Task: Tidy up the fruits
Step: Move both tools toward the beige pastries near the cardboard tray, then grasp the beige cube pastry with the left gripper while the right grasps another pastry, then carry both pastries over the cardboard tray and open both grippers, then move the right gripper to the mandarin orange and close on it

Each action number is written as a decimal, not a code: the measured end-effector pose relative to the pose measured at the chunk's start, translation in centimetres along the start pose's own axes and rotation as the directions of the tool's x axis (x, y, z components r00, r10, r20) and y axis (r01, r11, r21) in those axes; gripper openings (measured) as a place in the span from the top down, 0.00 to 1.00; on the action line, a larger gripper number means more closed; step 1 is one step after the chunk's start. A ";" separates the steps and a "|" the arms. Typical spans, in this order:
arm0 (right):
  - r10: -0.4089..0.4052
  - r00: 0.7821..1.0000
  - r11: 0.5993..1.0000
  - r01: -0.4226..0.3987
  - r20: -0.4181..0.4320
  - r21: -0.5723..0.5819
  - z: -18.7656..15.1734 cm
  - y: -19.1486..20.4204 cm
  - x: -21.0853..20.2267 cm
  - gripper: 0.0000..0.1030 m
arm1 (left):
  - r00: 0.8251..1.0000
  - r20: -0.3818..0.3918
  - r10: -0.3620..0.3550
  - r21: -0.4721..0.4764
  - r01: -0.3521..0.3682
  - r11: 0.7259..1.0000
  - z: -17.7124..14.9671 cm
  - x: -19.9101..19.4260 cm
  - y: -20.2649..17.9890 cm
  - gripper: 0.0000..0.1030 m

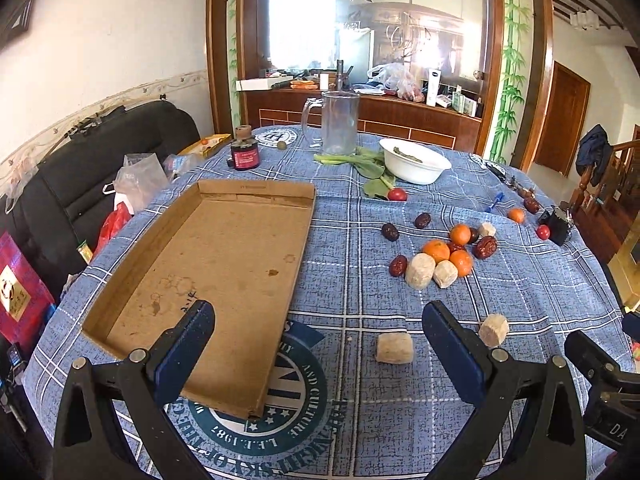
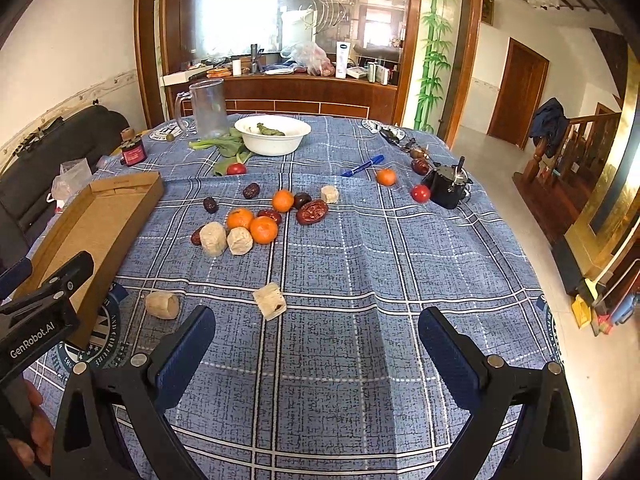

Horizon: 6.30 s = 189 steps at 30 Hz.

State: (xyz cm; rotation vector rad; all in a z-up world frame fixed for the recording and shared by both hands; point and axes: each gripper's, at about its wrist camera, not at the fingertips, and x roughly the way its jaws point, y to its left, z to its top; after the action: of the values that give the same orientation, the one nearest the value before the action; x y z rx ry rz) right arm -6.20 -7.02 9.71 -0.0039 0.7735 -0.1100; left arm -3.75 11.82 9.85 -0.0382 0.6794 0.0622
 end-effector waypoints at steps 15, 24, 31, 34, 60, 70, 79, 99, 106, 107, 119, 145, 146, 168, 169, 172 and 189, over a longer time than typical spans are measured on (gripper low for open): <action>-0.007 1.000 1.000 0.007 -0.011 0.005 -0.2 -0.6 0.5 0.01 | 1.000 -0.005 -0.026 0.017 0.026 1.000 0.1 0.3 -1.2 0.00; -0.004 1.000 1.000 0.004 -0.019 0.001 -0.2 -0.9 0.8 0.00 | 1.000 -0.005 -0.011 0.016 0.011 1.000 0.0 0.6 -1.2 0.00; 0.001 1.000 0.999 -0.001 -0.019 -0.036 -0.2 -0.6 1.4 0.01 | 1.000 -0.004 0.023 0.007 -0.023 1.000 0.1 0.8 -0.5 0.00; 0.008 0.999 0.999 -0.009 -0.033 -0.054 -0.1 -0.7 2.1 0.01 | 0.999 -0.012 0.050 0.004 -0.050 0.999 0.1 1.1 0.1 0.00; 0.211 0.945 0.945 -0.263 -0.250 -0.196 0.6 2.5 11.9 0.73 | 0.979 -0.205 -0.014 0.245 0.065 0.967 -1.3 4.9 -4.2 0.00; 0.189 0.953 0.959 -0.231 -0.238 -0.162 0.1 -1.2 11.1 0.73 | 0.917 -0.384 -0.110 0.146 0.178 0.973 -2.4 10.1 -6.1 0.71; 0.222 0.948 0.960 -0.253 -0.227 -0.118 -0.4 -1.2 10.4 0.73 | 0.902 -0.374 -0.215 0.058 0.254 0.966 -2.1 8.6 -4.4 0.71; 0.327 0.927 0.895 -0.367 -0.185 -0.253 2.9 11.0 6.4 0.72 | 0.958 -0.222 -0.180 -0.089 0.164 0.983 0.5 3.4 7.4 0.70; 0.408 0.884 0.821 -0.464 -0.226 -0.332 3.7 19.6 6.5 0.72 | 0.969 -0.234 -0.083 -0.150 0.048 0.988 0.3 4.8 13.9 0.70; 0.417 0.878 0.810 -0.476 -0.234 -0.343 3.7 21.0 6.6 0.72 | 0.969 -0.239 -0.068 -0.154 0.032 0.988 0.3 5.2 14.8 0.70; 0.416 0.833 0.754 -0.540 -0.364 -0.373 2.3 29.1 10.8 0.72 | 0.952 -0.304 0.031 -0.134 -0.075 0.988 -0.5 8.9 20.4 0.70; 0.430 0.846 0.766 -0.526 -0.314 -0.370 2.2 24.2 7.0 0.51 | 0.954 -0.238 0.185 -0.095 -0.212 0.973 -0.8 4.7 17.6 0.34; 0.431 0.847 0.769 -0.526 -0.312 -0.364 2.1 23.4 6.8 0.51 | 0.955 -0.233 0.185 -0.091 -0.211 0.973 -0.7 4.5 16.9 0.34; 0.329 0.909 0.920 -0.369 -0.257 -0.129 5.3 1.2 14.5 0.52 | 0.959 -0.283 0.002 0.109 0.030 0.994 0.8 7.7 -2.3 0.30; 0.335 0.906 0.918 -0.376 -0.257 -0.129 5.5 0.9 15.1 0.52 | 0.957 -0.291 -0.002 0.113 0.036 0.993 0.7 8.0 -2.9 0.30; 0.344 0.902 0.907 -0.391 -0.261 -0.158 6.1 1.2 16.9 0.52 | 0.952 -0.306 -0.004 0.121 0.043 0.992 0.5 8.5 -3.8 0.30; 0.567 0.760 0.752 -0.635 -0.316 -0.177 6.8 1.8 19.5 0.68 | 0.936 -0.351 -0.021 0.076 0.051 0.996 1.4 11.9 -5.2 0.30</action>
State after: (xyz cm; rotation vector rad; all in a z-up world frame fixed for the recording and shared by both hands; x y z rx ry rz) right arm 12.60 -7.45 0.87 -0.0019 0.9994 0.6402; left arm 6.74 7.28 3.57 0.0197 1.0376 -0.0095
